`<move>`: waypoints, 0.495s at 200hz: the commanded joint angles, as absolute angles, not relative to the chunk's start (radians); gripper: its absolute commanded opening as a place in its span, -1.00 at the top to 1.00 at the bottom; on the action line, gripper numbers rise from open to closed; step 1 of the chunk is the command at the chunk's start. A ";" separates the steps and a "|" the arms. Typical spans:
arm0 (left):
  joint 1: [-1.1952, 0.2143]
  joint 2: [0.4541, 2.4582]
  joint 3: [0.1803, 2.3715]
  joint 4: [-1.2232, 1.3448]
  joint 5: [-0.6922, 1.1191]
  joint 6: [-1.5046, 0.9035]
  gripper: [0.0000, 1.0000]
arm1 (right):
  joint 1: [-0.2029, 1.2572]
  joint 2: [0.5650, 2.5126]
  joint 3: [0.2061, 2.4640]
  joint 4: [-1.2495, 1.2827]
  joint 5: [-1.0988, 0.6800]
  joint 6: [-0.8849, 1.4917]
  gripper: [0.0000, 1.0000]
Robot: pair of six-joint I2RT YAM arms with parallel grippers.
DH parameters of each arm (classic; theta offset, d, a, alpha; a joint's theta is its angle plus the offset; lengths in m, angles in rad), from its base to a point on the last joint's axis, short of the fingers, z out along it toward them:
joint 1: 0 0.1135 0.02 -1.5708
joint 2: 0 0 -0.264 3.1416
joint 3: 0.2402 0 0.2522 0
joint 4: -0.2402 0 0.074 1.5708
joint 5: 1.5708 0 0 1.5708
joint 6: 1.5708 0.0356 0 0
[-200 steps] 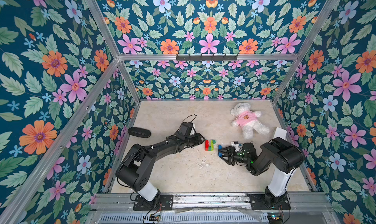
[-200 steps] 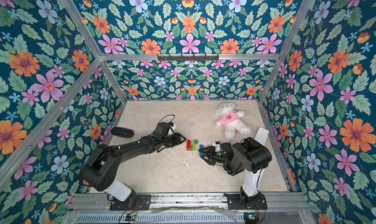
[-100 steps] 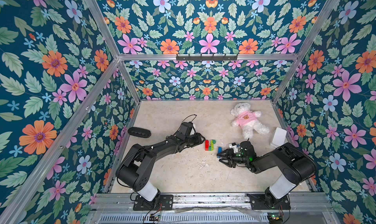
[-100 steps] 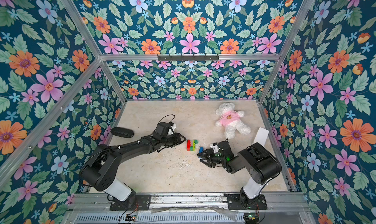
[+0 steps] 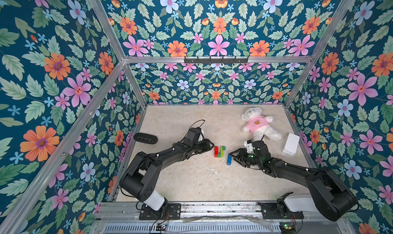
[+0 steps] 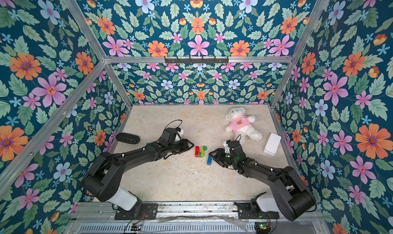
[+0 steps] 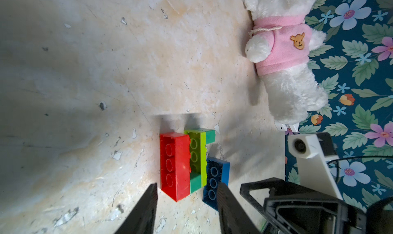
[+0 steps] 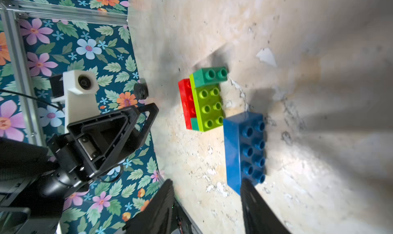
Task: Assemble the number 5 with lego
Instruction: Place the lego brick at the center of the board, then assemble the lego brick with the lego brick.
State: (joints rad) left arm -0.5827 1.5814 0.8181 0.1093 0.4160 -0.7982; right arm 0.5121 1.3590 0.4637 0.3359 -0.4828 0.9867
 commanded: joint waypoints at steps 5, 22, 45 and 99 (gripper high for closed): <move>-0.584 1.593 0.806 0.143 0.405 -0.797 0.01 | 0.511 1.396 0.501 0.228 -0.377 0.912 -0.05; -0.586 1.592 0.792 0.163 0.402 -0.806 -0.02 | 0.514 1.416 0.515 0.217 -0.339 0.895 -0.05; -0.590 1.599 0.788 0.177 0.399 -0.813 -0.05 | 0.518 1.438 0.527 0.241 -0.355 0.889 -0.02; -0.608 1.609 0.824 0.199 0.393 -0.830 -0.11 | 0.537 1.498 0.560 0.248 -0.371 0.875 0.09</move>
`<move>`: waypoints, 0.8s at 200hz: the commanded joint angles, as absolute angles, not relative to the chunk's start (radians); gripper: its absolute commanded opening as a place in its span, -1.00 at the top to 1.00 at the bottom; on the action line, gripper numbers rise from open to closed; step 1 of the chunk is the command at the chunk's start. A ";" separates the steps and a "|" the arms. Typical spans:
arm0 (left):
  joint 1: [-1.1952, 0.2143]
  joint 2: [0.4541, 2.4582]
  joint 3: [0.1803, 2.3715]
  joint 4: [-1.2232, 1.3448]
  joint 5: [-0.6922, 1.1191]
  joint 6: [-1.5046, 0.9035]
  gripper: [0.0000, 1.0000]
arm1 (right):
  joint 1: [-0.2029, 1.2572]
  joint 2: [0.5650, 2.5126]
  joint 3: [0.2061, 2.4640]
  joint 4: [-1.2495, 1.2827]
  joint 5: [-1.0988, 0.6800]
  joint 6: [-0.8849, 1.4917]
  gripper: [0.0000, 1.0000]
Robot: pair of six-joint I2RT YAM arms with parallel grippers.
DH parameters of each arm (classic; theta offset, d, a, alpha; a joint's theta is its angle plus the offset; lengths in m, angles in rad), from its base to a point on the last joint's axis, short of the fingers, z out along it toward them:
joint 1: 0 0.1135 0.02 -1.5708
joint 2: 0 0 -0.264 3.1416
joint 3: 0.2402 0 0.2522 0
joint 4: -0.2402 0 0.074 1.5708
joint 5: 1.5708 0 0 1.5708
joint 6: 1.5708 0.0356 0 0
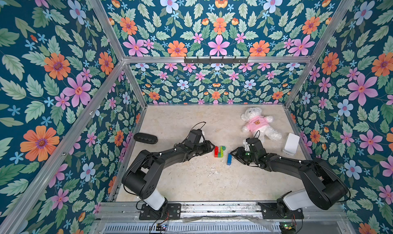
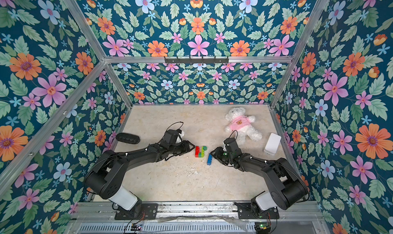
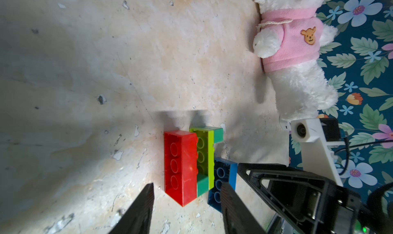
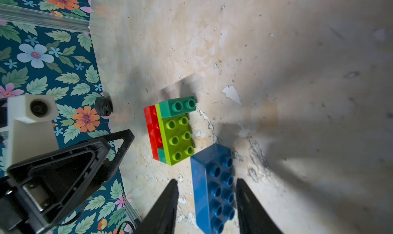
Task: Assemble the number 5 with lego
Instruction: Assemble the lego brick with the lego brick.
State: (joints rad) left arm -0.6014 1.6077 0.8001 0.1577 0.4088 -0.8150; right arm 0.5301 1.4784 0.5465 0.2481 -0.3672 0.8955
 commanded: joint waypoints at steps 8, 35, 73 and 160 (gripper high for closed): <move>-0.612 1.613 0.836 0.199 0.392 -0.833 -0.11 | 0.538 1.507 0.561 0.248 -0.371 0.874 0.10; -0.628 1.646 0.890 0.188 0.394 -0.839 -0.12 | 0.546 1.534 0.575 0.241 -0.376 0.864 0.12; -0.650 1.706 0.953 0.180 0.398 -0.855 -0.11 | 0.548 1.557 0.586 0.235 -0.373 0.848 0.26; -0.683 1.788 1.013 0.184 0.395 -0.884 -0.06 | 0.545 1.588 0.628 0.205 -0.301 0.779 0.39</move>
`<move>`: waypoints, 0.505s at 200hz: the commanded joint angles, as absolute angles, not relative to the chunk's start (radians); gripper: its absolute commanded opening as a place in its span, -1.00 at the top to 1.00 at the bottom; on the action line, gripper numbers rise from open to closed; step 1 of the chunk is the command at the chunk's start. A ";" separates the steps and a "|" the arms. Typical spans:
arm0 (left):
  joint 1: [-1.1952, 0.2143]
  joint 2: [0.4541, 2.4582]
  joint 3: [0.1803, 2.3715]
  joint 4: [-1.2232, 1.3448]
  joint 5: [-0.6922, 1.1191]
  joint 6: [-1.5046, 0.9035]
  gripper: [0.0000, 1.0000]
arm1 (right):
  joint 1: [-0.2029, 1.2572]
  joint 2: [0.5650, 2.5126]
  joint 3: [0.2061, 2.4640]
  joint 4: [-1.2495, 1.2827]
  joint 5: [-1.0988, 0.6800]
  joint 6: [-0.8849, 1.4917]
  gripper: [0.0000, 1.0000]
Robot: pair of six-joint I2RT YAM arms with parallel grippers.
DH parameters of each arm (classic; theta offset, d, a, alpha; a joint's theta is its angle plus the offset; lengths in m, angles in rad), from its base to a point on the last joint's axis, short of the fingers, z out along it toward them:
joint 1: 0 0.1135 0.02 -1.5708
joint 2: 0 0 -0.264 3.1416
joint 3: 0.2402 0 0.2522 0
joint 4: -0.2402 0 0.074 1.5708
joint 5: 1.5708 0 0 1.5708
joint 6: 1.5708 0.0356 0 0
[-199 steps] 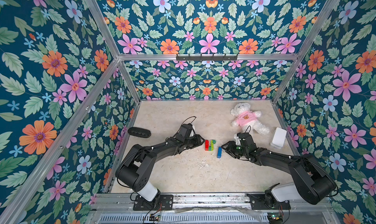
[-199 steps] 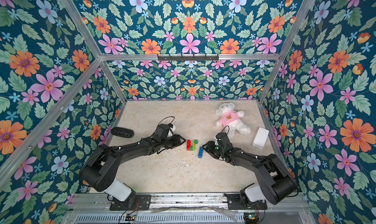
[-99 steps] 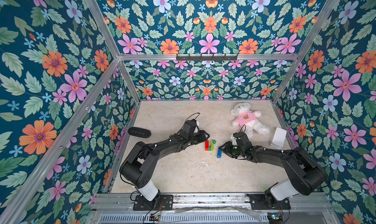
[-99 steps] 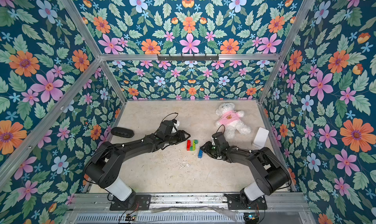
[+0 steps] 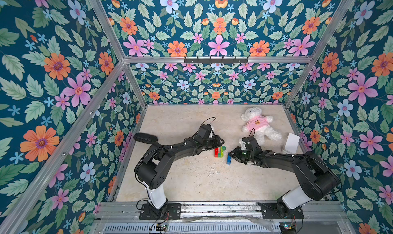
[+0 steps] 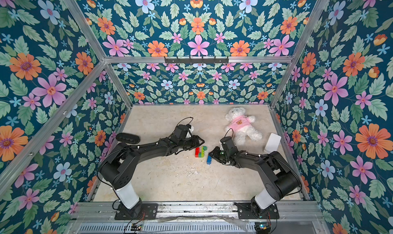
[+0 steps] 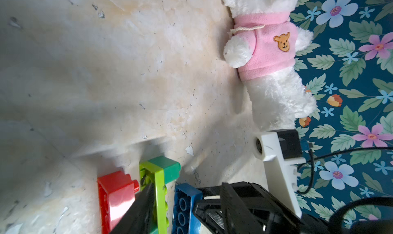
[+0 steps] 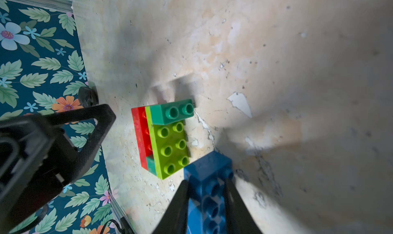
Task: Assemble the number 5 with lego
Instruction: Assemble the lego brick with the lego brick.
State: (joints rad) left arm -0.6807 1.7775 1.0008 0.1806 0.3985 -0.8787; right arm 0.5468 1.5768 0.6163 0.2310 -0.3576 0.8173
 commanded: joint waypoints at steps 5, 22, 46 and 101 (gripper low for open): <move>-0.686 1.791 1.015 0.183 0.393 -0.884 -0.05 | 0.541 1.591 0.630 0.204 -0.297 0.772 0.39; -0.689 1.798 1.021 0.175 0.388 -0.886 -0.05 | 0.528 1.603 0.637 0.207 -0.296 0.755 0.40; -0.692 1.810 1.026 0.178 0.390 -0.894 -0.04 | 0.516 1.612 0.649 0.217 -0.299 0.736 0.41; -0.698 1.847 1.053 0.159 0.383 -0.895 -0.02 | 0.500 1.631 0.693 0.215 -0.316 0.656 0.42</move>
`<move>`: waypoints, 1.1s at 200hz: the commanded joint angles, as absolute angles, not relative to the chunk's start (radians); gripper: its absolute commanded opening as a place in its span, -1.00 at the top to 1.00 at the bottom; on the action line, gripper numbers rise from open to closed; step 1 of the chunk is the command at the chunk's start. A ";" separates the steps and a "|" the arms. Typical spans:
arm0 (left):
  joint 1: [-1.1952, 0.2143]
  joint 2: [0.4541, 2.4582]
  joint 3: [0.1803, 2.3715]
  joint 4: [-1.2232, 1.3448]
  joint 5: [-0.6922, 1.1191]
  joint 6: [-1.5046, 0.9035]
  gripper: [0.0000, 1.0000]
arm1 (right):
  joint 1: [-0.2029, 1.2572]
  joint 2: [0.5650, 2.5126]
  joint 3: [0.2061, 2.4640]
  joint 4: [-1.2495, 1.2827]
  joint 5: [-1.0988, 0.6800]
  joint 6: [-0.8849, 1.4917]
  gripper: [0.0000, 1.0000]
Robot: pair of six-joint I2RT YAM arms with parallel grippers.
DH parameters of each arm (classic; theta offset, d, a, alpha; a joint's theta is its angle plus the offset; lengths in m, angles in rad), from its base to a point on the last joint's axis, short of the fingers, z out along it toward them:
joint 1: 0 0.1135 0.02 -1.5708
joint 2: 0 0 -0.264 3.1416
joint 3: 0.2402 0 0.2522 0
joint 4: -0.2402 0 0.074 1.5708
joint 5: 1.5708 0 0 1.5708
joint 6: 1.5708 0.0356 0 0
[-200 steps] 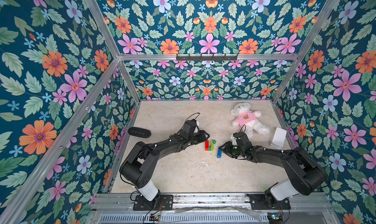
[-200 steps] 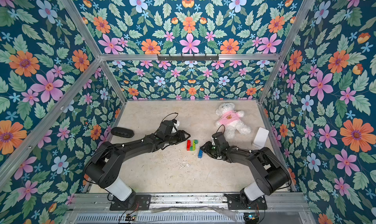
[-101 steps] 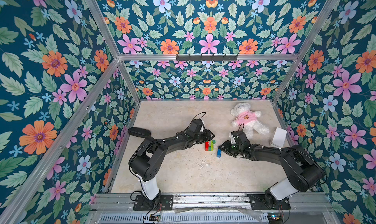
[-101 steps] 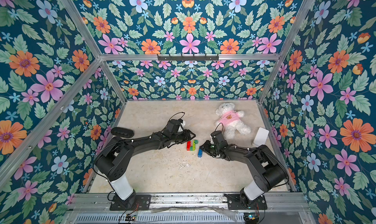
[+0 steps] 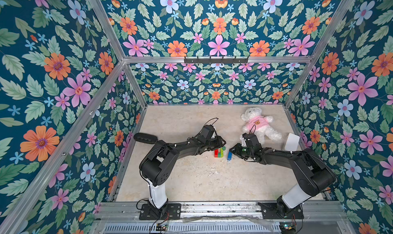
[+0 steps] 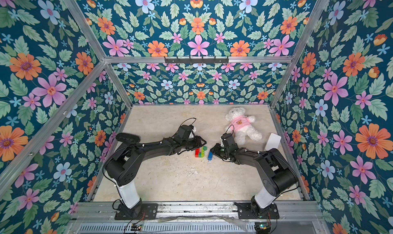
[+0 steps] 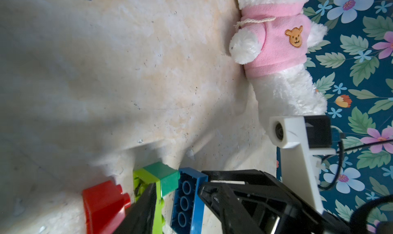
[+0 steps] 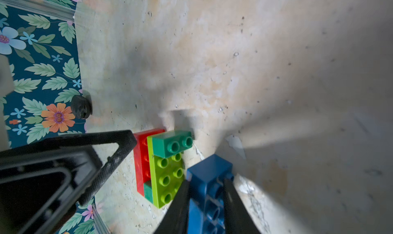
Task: Assemble the number 5 with lego
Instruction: Assemble the lego brick with the lego brick.
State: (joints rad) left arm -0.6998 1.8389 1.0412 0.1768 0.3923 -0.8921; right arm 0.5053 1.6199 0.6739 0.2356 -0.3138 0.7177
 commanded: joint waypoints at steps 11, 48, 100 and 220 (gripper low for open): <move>-0.699 1.854 1.059 0.156 0.382 -0.898 -0.02 | 0.496 1.636 0.699 0.220 -0.326 0.645 0.43; -0.701 1.870 1.073 0.137 0.375 -0.898 -0.01 | 0.491 1.649 0.737 0.218 -0.379 0.591 0.45; -0.702 1.884 1.081 0.126 0.372 -0.894 -0.01 | 0.489 1.642 0.735 0.208 -0.369 0.595 0.28; -0.703 1.898 1.080 0.126 0.374 -0.895 0.15 | 0.502 1.625 0.708 0.178 -0.374 0.584 0.36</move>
